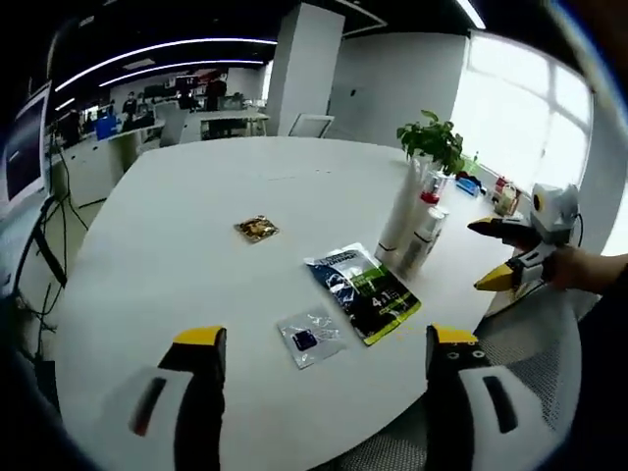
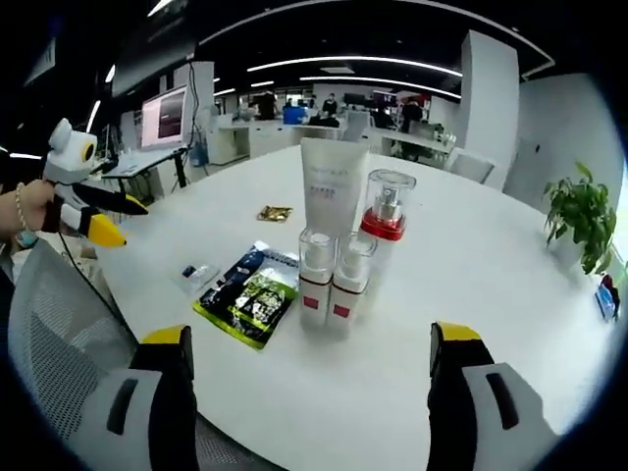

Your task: Arrange the skincare products in the storage area until every visible bottle or jar stands upright without overlapping.

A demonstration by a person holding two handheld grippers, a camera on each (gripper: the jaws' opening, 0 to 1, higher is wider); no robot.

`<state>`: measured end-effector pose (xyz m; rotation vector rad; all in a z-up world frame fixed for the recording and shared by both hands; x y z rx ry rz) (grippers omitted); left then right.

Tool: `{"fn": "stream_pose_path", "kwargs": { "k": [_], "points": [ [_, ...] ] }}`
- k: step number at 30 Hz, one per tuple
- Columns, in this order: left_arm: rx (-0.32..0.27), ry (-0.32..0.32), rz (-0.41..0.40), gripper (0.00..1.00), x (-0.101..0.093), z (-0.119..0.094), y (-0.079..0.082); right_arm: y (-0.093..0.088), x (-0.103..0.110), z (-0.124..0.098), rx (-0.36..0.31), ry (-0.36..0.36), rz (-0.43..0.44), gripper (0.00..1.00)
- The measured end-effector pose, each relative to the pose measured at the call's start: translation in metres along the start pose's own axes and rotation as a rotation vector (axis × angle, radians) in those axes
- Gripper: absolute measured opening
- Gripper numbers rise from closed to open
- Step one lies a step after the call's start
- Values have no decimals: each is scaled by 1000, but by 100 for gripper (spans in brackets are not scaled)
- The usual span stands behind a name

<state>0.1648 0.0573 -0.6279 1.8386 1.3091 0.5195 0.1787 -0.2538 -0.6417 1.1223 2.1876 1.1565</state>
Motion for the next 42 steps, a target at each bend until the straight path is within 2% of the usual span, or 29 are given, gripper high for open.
{"fn": "stream_pose_path", "kwargs": {
  "k": [5,11,23,35,42],
  "points": [
    [2,4,-8,92,1,-7,-3,-1,-2,-5,-9,-4,22,100],
    [-8,23,-17,99,8,-10,-8,-5,-3,-6,11,-12,37,100],
    [22,39,-13,99,9,-11,-16,-6,-2,-5,17,-24,34,100],
    [29,43,-12,99,10,-3,-9,-9,-3,-4,32,-33,31,100],
    [47,34,12,99,10,14,4,-9,-2,-4,38,-33,27,100]
  ]
}}
Point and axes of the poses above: the point that each gripper's makers call its tool centre point, and the gripper's own axes: z roughly forward along the fingers, x roughly to its left, y roughly out of its top, the point moved 6 cm from there along -z, roughly backward along the fingers, and after that the axes turned 6 degrees about y, right-handed, at the moved point
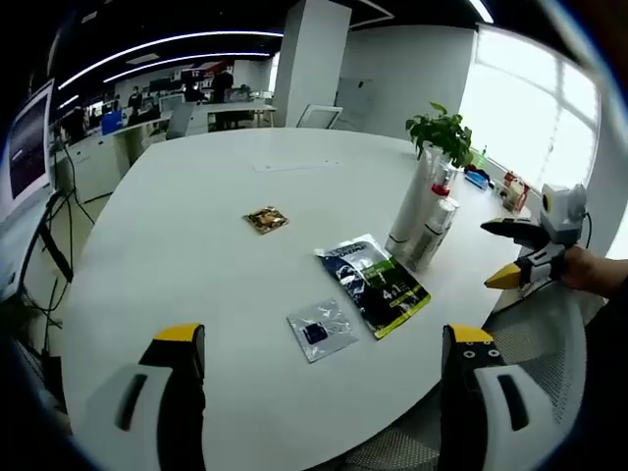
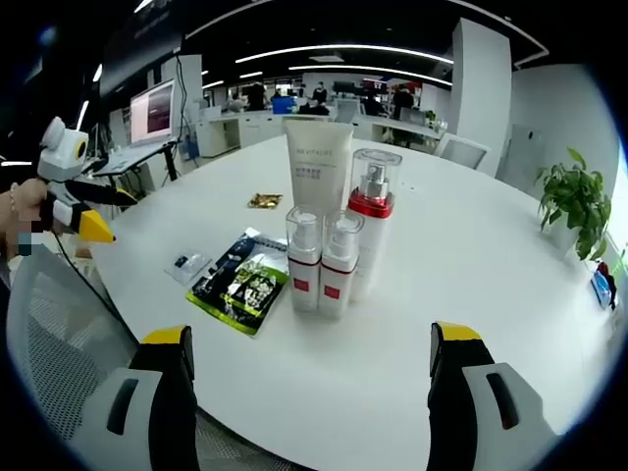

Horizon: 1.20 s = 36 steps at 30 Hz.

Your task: Arrange the skincare products in the storage area until every visible bottle or jar stands upright without overlapping.

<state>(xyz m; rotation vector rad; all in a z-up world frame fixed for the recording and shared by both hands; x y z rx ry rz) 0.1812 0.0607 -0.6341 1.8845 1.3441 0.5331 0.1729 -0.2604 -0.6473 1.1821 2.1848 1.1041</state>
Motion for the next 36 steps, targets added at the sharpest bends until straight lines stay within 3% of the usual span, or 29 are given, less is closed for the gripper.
{"fn": "stream_pose_path", "kwargs": {
  "k": [15,25,36],
  "points": [
    [25,-18,21,97,-4,48,40,-2,-2,1,-1,-8,17,100],
    [85,-24,48,96,-7,81,52,-3,-3,0,5,-14,28,100],
    [134,20,-16,95,8,114,60,-4,-2,2,25,-11,25,100]
  ]
}}
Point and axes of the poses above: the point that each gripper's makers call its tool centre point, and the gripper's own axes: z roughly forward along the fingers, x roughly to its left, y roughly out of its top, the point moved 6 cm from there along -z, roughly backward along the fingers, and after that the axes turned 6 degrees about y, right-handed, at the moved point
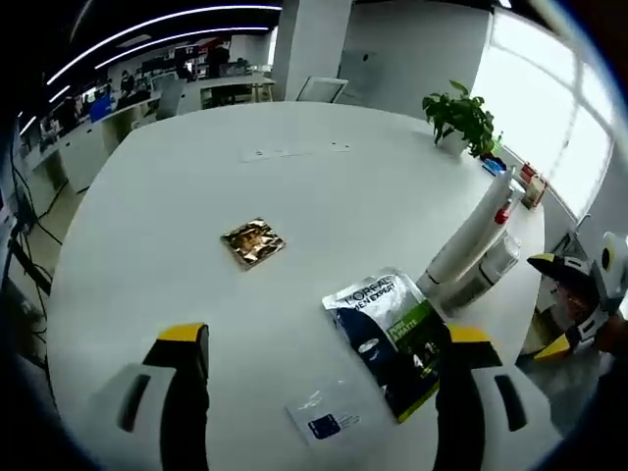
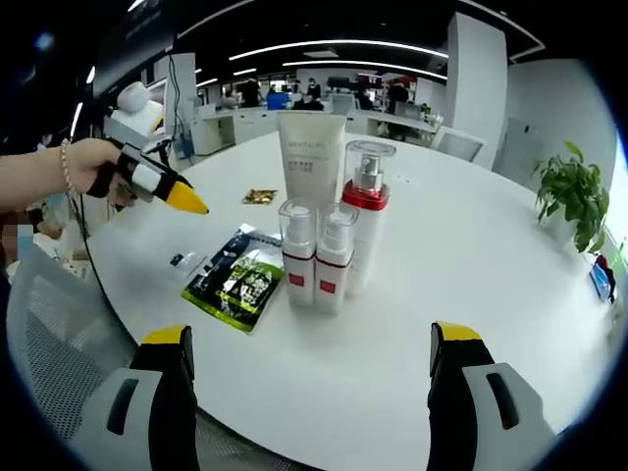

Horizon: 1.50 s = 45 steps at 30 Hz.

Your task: Arrange the skincare products in the storage area until every visible bottle or jar stands upright without overlapping.

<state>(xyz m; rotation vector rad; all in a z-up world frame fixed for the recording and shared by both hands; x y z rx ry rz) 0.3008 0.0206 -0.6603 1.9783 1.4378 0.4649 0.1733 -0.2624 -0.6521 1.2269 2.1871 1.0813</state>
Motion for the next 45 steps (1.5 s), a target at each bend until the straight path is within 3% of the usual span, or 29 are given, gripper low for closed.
{"fn": "stream_pose_path", "kwargs": {
  "k": [3,12,22,34,45],
  "points": [
    [8,11,-10,95,1,2,-2,-1,-1,0,6,0,5,100],
    [7,68,-55,93,-1,23,15,-3,-2,0,15,-10,18,100],
    [12,132,-166,90,1,45,22,-4,-4,0,19,-20,31,99],
    [45,177,-125,87,19,78,31,-5,-3,1,30,-19,37,99],
    [28,222,-206,83,27,95,38,-5,-3,2,28,-14,42,98]
  ]
}}
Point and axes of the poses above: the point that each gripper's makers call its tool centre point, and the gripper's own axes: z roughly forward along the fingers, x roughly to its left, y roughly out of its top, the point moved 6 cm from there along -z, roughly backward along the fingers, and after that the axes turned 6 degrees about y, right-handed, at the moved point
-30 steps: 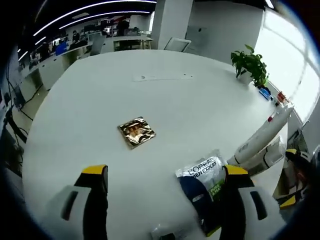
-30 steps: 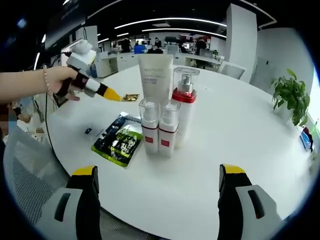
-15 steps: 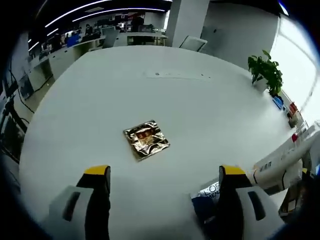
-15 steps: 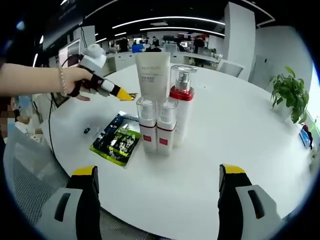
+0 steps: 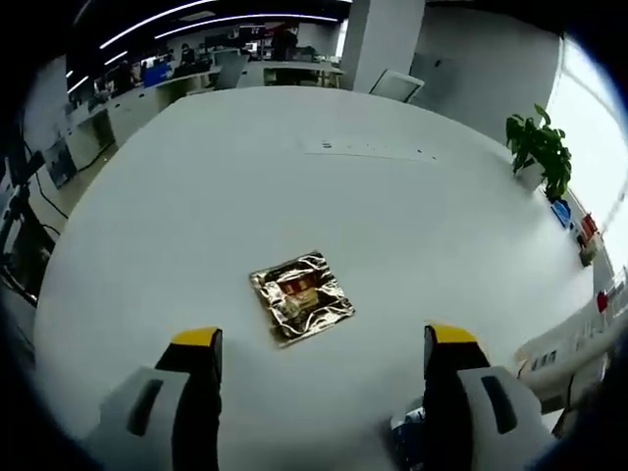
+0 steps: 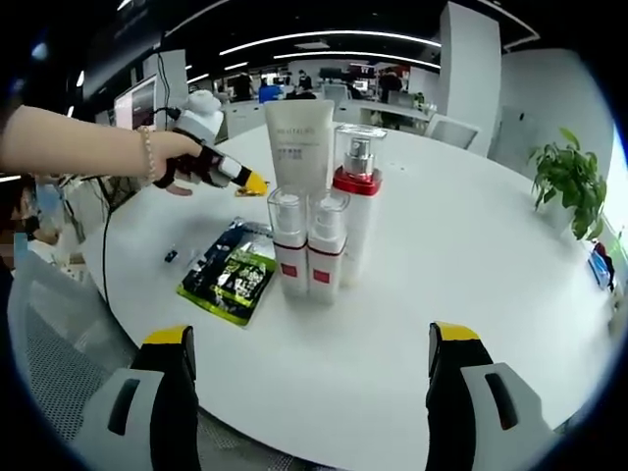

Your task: Arrange the skincare products in the storage area until every visible bottle or jar stands upright without overlapping.

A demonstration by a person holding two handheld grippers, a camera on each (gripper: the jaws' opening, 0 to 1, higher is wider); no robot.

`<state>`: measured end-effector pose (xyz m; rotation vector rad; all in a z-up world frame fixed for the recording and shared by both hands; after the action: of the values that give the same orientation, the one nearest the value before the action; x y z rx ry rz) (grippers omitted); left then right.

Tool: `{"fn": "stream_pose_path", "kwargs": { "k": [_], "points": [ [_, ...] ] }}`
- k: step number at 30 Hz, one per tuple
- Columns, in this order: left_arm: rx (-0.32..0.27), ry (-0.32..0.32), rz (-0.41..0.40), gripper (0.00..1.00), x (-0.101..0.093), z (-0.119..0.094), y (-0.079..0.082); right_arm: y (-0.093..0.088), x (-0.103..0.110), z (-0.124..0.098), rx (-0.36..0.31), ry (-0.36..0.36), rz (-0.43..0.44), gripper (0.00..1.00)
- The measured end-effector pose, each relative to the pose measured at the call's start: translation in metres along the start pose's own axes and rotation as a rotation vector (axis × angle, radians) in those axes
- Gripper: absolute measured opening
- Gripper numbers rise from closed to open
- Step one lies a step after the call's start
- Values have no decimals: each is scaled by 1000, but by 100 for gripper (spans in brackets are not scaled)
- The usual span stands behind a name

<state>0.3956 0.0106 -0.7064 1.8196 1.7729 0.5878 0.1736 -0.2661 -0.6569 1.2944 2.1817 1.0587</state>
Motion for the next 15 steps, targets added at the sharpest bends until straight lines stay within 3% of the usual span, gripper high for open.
{"fn": "stream_pose_path", "kwargs": {
  "k": [8,15],
  "points": [
    [-27,64,11,74,4,13,9,0,0,0,-1,0,4,98],
    [-15,97,25,68,6,25,12,-1,-1,1,-5,-2,13,98]
  ]
}}
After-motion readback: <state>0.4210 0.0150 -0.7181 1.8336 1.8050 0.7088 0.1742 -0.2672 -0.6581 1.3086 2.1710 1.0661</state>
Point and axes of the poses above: the point that each gripper's makers call its tool centre point, and the gripper's own axes: z roughly forward along the fingers, x roughly to its left, y roughly out of its top, the point moved 6 cm from there along -z, roughly backward along the fingers, and after that the axes turned 6 degrees about y, right-handed, at the moved point
